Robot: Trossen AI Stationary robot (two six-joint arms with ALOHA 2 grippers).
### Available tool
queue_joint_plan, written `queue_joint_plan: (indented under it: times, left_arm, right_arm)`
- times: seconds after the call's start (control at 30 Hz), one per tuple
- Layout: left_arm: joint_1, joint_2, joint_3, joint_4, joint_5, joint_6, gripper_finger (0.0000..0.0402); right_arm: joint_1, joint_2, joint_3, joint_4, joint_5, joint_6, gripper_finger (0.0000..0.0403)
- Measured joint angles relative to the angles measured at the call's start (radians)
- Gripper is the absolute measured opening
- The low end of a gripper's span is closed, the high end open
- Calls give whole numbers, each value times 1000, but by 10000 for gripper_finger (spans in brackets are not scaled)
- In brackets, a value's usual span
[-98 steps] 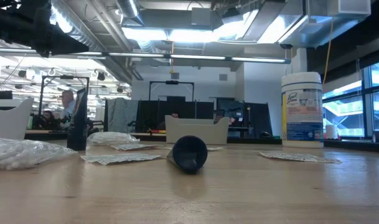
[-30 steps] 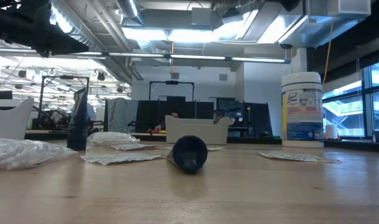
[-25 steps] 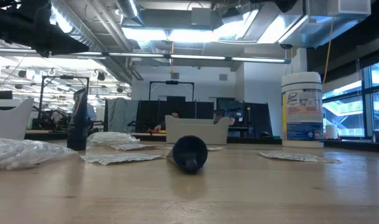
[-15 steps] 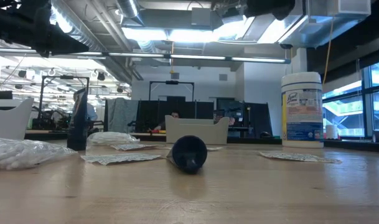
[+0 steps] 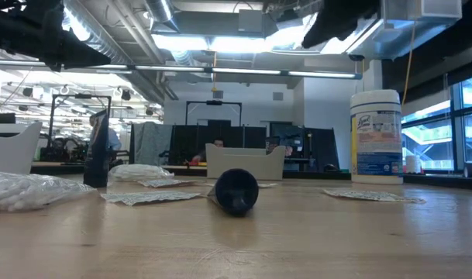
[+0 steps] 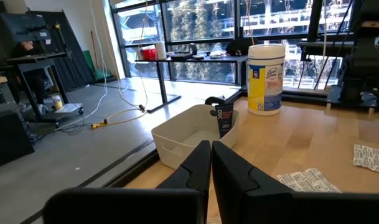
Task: Pick & Place Travel size toiletries
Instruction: Put the top left bandage into the white bin
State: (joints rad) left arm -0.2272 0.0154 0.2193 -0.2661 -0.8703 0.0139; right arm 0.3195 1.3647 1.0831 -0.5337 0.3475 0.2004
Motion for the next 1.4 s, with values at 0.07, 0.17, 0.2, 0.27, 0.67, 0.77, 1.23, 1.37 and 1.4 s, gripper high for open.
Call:
queue_joint_plan:
  times: [0.07, 0.17, 0.2, 0.27, 0.67, 0.77, 1.23, 1.37, 1.4]
  left_arm:
    - [0, 0, 0, 0, 0, 0, 13]
    - [0, 0, 0, 0, 0, 0, 11]
    - [0, 0, 0, 0, 0, 0, 10]
    - [0, 0, 0, 0, 0, 0, 10]
    - [0, 0, 0, 0, 0, 0, 11]
    - [0, 0, 0, 0, 0, 0, 13]
    - [0, 0, 0, 8, 0, -79, 12]
    - [0, 0, 0, 8, 0, -106, 10]
    - [0, 0, 0, 8, 1, -108, 11]
  right_arm:
    - [-30, -5, -13, -11, -36, -3, 73]
    - [-62, -19, -34, -30, -52, -4, 43]
    - [-70, -27, -44, -32, -51, -4, 34]
    - [-80, -51, -65, -32, -53, -3, 18]
    - [-79, -344, -234, -24, -49, 43, 30]
    - [-80, -424, -278, -24, -49, 36, 26]
    - [-79, -712, -453, -24, -49, 0, 17]
    - [-79, -760, -478, -28, -49, -4, 16]
    - [-79, -770, -483, -30, -49, -9, 13]
